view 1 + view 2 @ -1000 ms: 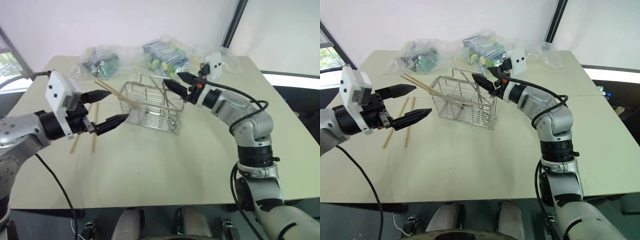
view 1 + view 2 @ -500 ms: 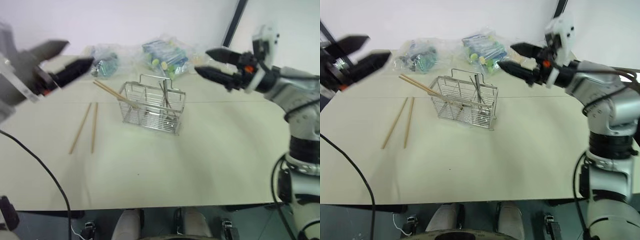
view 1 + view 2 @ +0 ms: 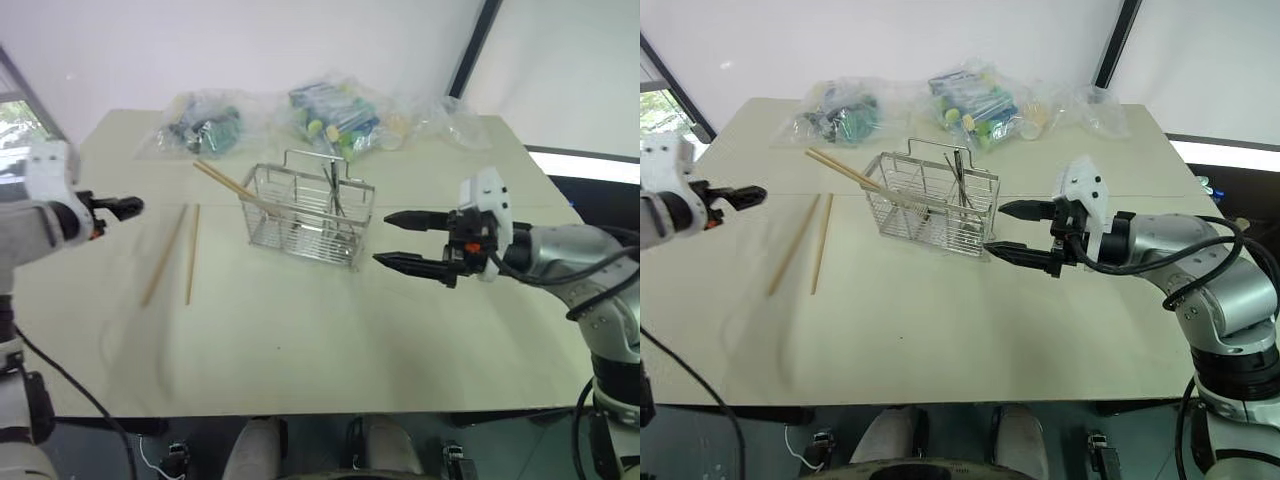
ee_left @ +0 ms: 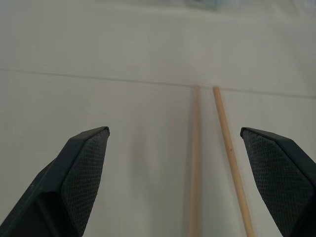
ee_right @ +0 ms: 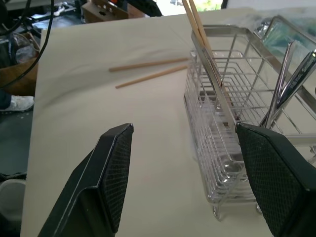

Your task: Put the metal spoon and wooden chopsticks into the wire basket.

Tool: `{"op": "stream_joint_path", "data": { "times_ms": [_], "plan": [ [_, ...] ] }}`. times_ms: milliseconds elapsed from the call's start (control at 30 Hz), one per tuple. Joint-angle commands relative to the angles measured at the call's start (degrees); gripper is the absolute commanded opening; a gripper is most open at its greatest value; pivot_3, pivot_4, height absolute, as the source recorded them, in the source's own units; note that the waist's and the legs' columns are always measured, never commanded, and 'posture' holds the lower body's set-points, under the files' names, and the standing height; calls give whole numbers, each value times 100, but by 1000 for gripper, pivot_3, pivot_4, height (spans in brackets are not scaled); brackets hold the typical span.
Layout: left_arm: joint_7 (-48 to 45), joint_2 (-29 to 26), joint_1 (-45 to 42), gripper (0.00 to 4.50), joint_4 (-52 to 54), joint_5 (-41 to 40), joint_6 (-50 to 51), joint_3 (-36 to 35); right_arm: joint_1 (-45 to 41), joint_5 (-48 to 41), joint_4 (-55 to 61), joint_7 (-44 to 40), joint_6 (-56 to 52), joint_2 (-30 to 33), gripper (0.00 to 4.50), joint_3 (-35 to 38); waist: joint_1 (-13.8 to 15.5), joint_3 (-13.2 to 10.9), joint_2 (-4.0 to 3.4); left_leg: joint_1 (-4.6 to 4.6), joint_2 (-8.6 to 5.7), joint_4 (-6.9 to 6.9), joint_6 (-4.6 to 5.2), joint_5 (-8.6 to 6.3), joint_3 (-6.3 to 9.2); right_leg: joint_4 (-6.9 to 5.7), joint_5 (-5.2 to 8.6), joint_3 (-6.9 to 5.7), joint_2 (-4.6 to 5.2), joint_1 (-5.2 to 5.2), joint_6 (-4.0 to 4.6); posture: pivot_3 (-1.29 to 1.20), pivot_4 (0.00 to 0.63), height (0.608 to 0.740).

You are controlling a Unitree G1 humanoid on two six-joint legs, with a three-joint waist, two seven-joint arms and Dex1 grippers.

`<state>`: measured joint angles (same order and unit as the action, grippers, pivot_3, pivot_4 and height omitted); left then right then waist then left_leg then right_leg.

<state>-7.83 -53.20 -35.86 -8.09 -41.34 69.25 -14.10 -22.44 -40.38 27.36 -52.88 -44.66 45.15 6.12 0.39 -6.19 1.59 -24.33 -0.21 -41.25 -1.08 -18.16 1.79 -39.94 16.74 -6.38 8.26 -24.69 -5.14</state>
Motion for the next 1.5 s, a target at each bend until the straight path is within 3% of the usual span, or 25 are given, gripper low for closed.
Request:
{"op": "stream_joint_path", "data": {
  "times_ms": [33, 467, 833, 933, 1167, 1367, 1500],
  "plan": [
    [-298, 108, -135, 4500, -181, 438, -97, 393, 101, -154, 263, 96, -13, 65, 3389, 186, 28, 5, 4, -1, -6, 2, -1, 1, -7, 1, 0, -1, 16, -3, -1, 0, 150, 633],
    [-1449, 687, -682, 4500, -1976, 1917, -1321, 1331, 487, -661, 811, 852, -351, 12, 3389, 566, 46, 13, 16, -4, -18, 4, -3, 3, -8, 43, -1, -12, 39, 11, -2, 0, 150, 633],
    [-2015, 1043, -924, 4500, -2871, 2639, -1753, 1544, 353, -979, 752, 1306, -475, 14, 3389, 586, 38, 17, 11, -6, -18, 6, -1, 2, -8, 49, -3, -14, 39, 11, -4, 0, 150, 633],
    [-2132, 1110, -939, 3643, -2937, 2729, -1775, 1505, 374, -1006, 712, 1329, -459, 27, 3423, 616, 40, 19, 8, -5, -18, 6, 0, 2, -7, 48, -3, -15, 39, 13, -4, 0, 150, 633],
    [-2218, 1221, -1115, 133, -3107, 2895, -1823, 1398, 576, -1004, 736, 1161, -364, 162, 3423, 653, 48, 21, 8, -5, -18, 5, 1, 3, -7, 49, -4, -16, 38, 17, -7, 0, 150, 633],
    [-2065, 1246, -1223, 60, -3223, 3026, -1963, 1228, 653, -929, 654, 1046, -268, 219, 3423, 683, 44, 20, 7, -4, -18, 6, 2, 3, -5, 48, -15, -17, 36, 17, -26, 0, 150, 633],
    [-1083, 1326, -1435, 60, -3201, 2968, -3078, 405, 727, -918, 628, 971, -237, 292, 3423, 721, 46, 14, 19, -6, -17, 6, 2, 3, -1, 50, -17, -18, 36, 16, -29, 0, 150, 633]
  ]
}}
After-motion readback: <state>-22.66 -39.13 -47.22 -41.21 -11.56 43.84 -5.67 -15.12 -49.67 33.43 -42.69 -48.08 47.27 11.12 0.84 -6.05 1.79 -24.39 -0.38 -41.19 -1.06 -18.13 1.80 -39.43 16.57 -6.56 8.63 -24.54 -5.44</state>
